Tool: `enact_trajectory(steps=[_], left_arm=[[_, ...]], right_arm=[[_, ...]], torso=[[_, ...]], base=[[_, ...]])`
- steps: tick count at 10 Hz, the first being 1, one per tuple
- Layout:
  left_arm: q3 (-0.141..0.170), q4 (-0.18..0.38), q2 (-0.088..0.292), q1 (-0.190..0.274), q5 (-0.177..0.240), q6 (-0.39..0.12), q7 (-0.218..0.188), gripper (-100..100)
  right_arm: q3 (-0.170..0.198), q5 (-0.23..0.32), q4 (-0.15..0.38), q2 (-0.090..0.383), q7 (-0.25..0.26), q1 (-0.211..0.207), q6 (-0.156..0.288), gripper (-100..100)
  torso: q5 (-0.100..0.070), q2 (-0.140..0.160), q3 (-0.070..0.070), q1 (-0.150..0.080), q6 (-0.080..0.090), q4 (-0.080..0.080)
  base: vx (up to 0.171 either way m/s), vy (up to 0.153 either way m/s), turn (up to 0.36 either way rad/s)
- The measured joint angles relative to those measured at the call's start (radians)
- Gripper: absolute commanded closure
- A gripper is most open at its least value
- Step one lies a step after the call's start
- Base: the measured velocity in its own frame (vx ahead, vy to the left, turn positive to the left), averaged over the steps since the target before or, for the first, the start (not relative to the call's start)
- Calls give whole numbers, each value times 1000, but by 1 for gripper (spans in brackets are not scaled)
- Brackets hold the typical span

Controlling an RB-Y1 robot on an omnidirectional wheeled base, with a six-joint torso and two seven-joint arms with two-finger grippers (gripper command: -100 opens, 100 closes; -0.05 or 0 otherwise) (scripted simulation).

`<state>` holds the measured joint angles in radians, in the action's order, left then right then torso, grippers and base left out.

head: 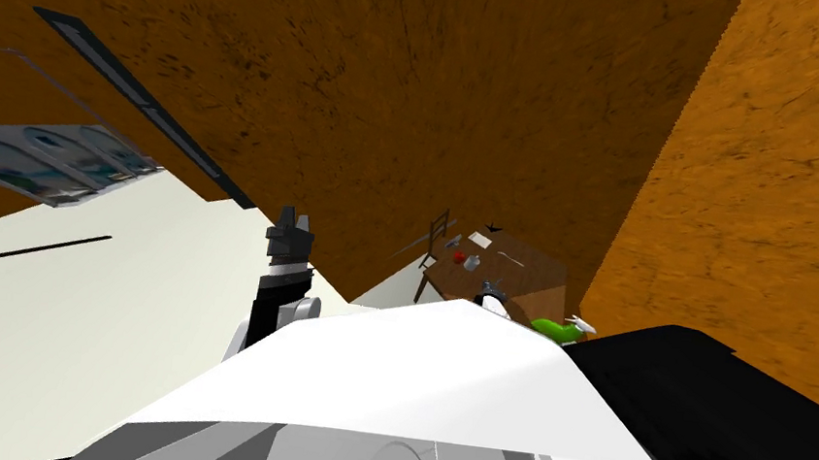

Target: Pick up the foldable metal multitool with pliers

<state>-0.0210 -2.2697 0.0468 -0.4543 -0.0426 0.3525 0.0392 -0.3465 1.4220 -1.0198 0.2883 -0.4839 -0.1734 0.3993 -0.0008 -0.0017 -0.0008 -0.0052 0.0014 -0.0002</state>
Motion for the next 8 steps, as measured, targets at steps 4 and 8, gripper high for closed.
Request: enact_trajectory(steps=[4,8], left_arm=[[0,0,0,0,0,0,0,0],[0,0,0,0,0,0,0,0]], right_arm=[[-24,68,111,3,-56,24,63,-100],[-37,88,151,0,-67,33,95,-100]], torso=[[0,0,0,0,0,0],[1,1,1,4,1,0]], base=[[19,-58,170],[4,-30,-6]])
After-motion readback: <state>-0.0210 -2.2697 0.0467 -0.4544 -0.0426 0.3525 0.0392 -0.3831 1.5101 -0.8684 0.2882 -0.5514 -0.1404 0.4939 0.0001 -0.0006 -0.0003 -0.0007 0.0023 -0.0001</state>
